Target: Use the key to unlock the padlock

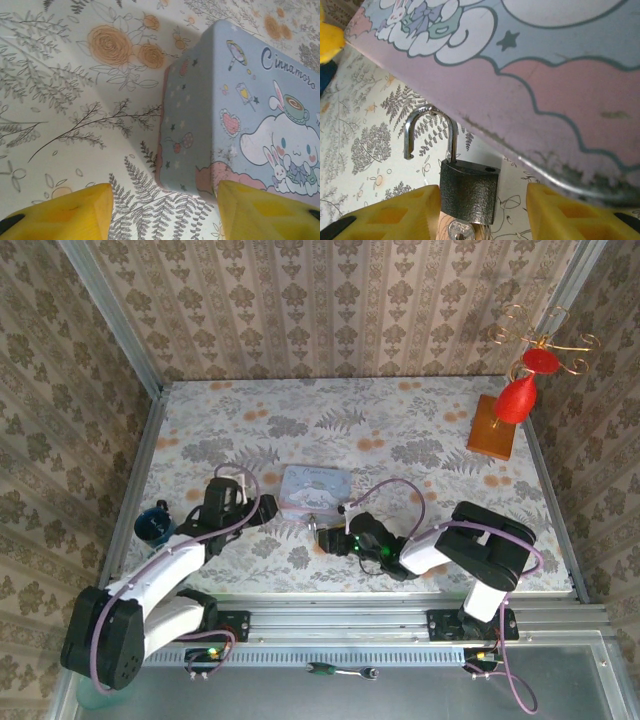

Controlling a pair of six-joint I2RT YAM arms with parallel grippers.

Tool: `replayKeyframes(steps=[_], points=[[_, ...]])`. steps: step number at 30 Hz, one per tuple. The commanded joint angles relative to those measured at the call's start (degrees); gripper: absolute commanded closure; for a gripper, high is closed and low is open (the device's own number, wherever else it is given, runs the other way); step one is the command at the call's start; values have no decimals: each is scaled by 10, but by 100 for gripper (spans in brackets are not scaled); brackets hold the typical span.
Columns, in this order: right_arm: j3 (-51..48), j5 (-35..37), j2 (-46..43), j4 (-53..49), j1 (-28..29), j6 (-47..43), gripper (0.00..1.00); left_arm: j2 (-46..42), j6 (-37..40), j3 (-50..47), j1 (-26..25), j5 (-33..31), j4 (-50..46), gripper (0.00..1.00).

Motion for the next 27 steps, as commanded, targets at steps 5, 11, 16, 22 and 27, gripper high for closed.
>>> replayKeyframes(steps=[5,11,16,22,27], points=[[48,-28,20,-54,-7,11,50,50,29,36,5,62,60,41],[70,-32,29,-89,-7,8,51,76,43,43,5,68,89,41],[78,-26,14,-121,-6,7,51,106,45,58,4,58,57,41],[85,13,-17,-171,-1,16,49,113,47,52,-7,25,28,42],[91,26,-28,-192,0,28,43,130,41,62,-27,40,31,42]])
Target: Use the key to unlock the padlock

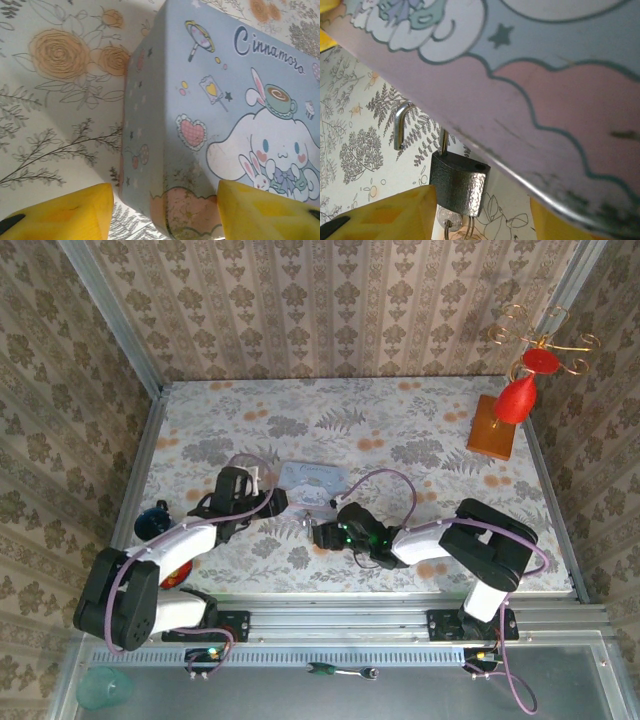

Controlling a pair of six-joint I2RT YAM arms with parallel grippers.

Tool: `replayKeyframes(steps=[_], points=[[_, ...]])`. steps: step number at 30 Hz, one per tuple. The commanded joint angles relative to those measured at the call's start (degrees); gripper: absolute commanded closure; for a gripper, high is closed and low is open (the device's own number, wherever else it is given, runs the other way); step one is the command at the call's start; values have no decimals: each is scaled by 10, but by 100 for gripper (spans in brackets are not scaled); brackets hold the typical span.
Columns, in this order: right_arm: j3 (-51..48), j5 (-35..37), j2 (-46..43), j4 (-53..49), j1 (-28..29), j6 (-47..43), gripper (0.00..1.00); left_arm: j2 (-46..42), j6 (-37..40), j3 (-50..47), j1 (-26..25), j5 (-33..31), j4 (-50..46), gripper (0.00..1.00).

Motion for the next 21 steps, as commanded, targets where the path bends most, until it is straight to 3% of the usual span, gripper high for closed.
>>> replayKeyframes(steps=[1,7,21], points=[[9,32,-24,-32,3,16,42,15,7,14,-29,3,-20,42],[20,33,-25,-59,-2,11,38,20,-2,14,-51,-7,-18,44],[55,-23,31,-76,-2,25,48,31,-29,10,-75,-25,9,45]])
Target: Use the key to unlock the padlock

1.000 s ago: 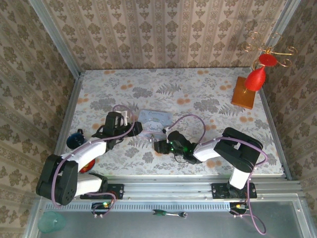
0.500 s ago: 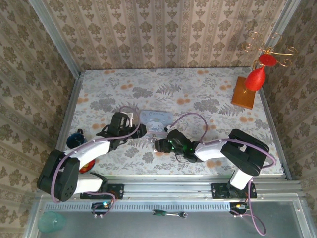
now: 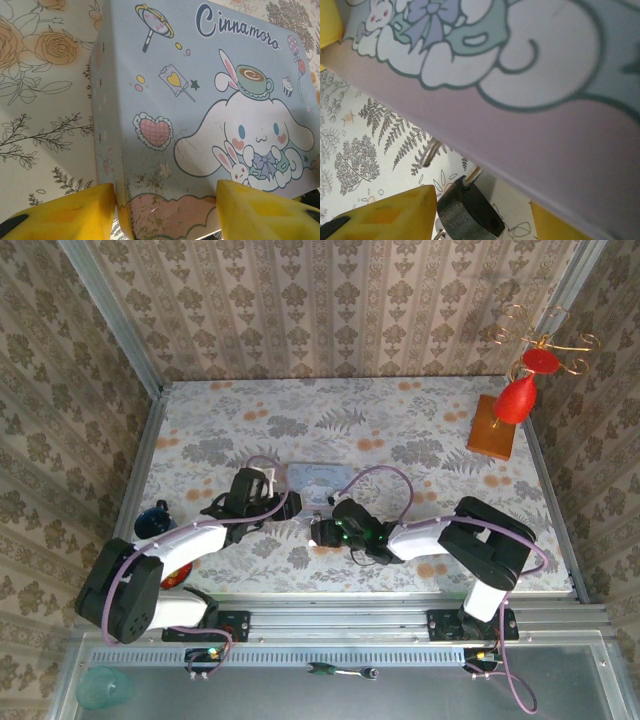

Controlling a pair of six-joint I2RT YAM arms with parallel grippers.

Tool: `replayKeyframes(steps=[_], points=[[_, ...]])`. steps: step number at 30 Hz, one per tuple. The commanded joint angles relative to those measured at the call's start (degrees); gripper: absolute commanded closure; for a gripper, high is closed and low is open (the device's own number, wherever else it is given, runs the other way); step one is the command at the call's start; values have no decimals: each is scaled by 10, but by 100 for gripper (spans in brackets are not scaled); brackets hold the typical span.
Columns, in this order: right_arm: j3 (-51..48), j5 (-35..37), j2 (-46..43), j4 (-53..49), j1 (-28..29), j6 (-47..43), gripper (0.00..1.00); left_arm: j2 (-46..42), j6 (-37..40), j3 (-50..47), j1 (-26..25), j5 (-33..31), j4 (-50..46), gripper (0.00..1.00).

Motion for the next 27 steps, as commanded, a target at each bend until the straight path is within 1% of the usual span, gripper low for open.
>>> replayKeyframes(steps=[1,3,4,11,13,16,19,21,27], points=[[29,-14,20,-51,-1,9,49,9,-6,1,-8,-4,-14,45],[44,3,27,-90,0,9,52,7,-7,2,-11,-7,-15,45],[45,7,30,-95,0,9,56,5,-7,2,-13,-10,-16,45],[31,-5,24,-80,0,14,78,5,-11,4,-21,-28,-26,45],[18,0,10,-72,-2,33,84,8,-11,4,-22,-33,-32,45],[-22,-13,-13,-12,-15,100,89,10,-15,3,-27,-40,-37,45],[-49,-26,-14,38,-25,161,90,11,-21,-2,-33,-47,-33,45],[-59,-27,-10,63,-29,179,90,16,-22,0,-36,-46,-33,46],[-76,-24,-2,104,-39,200,96,30,-29,3,-55,-48,-28,46]])
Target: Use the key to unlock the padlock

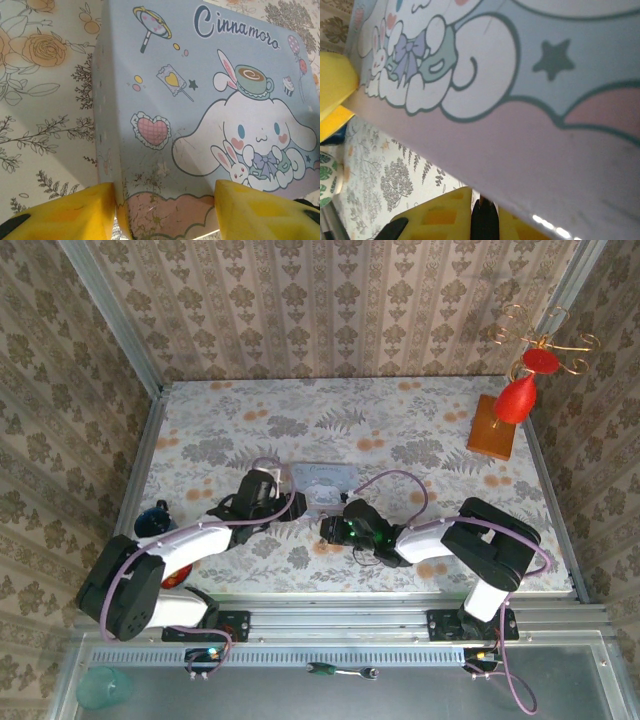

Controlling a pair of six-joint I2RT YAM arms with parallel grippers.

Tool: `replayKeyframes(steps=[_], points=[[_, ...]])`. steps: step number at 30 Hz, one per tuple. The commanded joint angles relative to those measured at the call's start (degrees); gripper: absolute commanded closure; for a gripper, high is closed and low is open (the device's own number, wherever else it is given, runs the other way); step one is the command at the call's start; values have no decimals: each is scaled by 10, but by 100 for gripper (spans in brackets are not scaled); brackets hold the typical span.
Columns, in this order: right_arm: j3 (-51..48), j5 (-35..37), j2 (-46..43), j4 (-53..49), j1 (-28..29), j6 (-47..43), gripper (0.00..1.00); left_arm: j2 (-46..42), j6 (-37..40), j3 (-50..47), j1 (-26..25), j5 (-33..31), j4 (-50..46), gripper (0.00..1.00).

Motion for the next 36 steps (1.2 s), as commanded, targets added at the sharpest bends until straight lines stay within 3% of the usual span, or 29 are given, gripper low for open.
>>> replayKeyframes(steps=[1,11,20,36], points=[[-24,7,12,15,-17,67,96,21,-9,-5,-18,-2,-38,46],[-48,33,18,97,-27,97,100,38,-33,3,-61,-1,-13,47],[-83,105,28,122,-33,108,100,49,-47,7,-88,-11,-2,47],[-118,81,47,215,-51,125,100,76,-61,26,-121,-19,15,48]])
